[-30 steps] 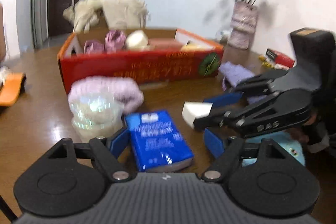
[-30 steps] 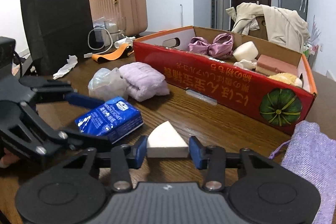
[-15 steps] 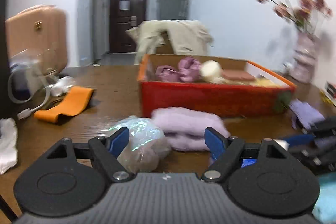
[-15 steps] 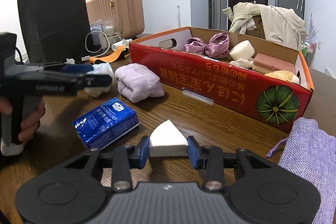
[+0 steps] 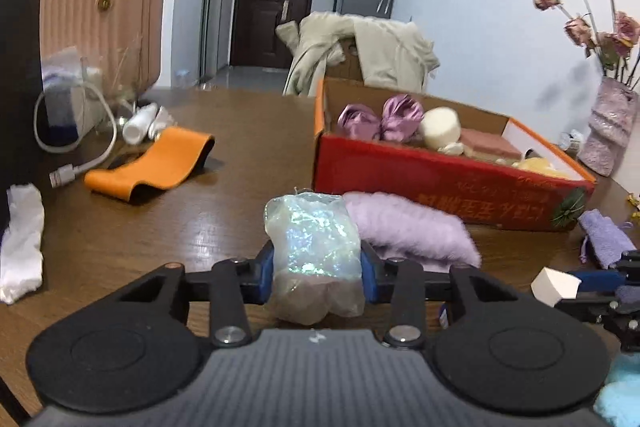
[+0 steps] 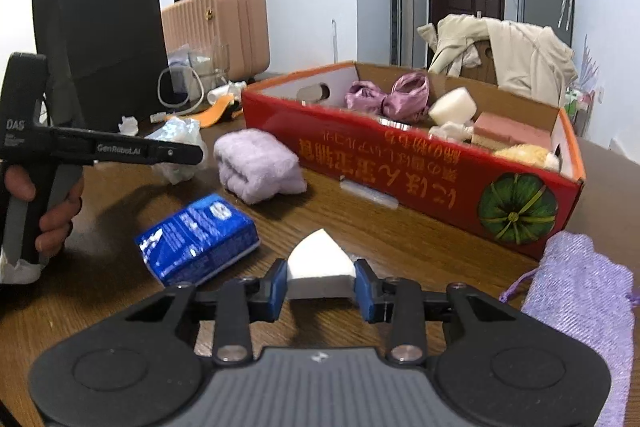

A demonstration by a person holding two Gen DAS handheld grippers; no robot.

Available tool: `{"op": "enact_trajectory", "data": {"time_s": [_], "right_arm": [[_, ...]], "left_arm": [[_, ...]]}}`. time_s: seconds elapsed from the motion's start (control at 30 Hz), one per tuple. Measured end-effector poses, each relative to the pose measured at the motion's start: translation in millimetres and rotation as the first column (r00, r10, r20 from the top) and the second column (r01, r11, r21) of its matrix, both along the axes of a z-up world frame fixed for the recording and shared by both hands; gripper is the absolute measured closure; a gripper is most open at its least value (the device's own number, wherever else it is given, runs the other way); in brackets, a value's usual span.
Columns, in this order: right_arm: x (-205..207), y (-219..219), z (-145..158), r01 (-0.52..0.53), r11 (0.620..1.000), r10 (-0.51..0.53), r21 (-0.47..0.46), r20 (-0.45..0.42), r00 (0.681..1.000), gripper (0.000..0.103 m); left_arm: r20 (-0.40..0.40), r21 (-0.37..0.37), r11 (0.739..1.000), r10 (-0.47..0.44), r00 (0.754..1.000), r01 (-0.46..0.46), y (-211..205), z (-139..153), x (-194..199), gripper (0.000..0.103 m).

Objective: Organize soft objects
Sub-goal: 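Carry the sponge and bag into the box and open both grippers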

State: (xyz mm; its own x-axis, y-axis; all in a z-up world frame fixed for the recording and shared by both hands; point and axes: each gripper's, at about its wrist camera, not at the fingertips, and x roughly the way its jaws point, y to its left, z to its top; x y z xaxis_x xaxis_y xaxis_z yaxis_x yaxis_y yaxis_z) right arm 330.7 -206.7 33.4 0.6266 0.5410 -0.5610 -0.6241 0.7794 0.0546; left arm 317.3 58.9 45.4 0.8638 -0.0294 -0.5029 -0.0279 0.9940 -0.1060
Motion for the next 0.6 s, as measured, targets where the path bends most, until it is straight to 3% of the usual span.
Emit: {"op": "enact_trajectory", "data": {"time_s": [0.1,0.2,0.27,0.43,0.6], "right_arm": [[-9,-4,16,0.019,1.000,-0.020,0.023,0.059,0.998,0.069],[-13,-13,40,0.029,0.998,-0.036,0.063,0.105,0.994,0.069],[-6,-18,55,0.049,0.997,-0.056,0.056,0.133,0.989,0.069],[58,-24,84,0.123,0.992,-0.125,0.019,0.145,0.982,0.068],[143,-27,82,0.198,0.980,-0.197,-0.007,0.062,0.978,0.068]], "left_arm": [[0.024,-0.035,0.999,-0.021,1.000,0.022,-2,15,-9,0.062],[0.002,-0.110,0.986,-0.127,0.992,0.127,-5,38,-5,0.062],[-0.007,-0.091,0.977,-0.196,0.981,0.194,-18,55,7,0.062],[-0.019,-0.039,0.944,-0.329,0.944,0.328,-66,87,77,0.062],[-0.103,-0.116,0.941,-0.331,0.938,0.319,-104,79,166,0.061]]}}
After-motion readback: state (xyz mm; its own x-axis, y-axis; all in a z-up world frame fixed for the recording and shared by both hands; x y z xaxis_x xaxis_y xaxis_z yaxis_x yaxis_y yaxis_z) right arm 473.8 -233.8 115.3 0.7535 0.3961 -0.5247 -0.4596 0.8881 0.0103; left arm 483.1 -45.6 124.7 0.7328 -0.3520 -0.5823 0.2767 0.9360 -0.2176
